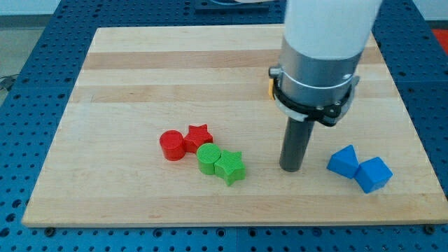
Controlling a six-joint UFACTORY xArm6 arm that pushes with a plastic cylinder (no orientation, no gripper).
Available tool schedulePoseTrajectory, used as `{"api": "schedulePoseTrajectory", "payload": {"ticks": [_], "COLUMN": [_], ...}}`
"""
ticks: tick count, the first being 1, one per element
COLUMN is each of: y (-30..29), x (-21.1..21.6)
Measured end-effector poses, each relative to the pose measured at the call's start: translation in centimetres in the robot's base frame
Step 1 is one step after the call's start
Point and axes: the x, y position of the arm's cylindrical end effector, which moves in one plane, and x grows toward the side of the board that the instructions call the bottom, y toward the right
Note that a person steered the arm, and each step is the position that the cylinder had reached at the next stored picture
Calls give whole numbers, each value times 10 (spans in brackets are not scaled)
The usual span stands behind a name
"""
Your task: Slightly move the yellow heart towards up
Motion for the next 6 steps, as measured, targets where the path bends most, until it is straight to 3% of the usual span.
{"api": "schedulePoseTrajectory", "payload": {"ticks": [1,3,6], "y": [14,39,87], "x": [-1,-139,-166]}}
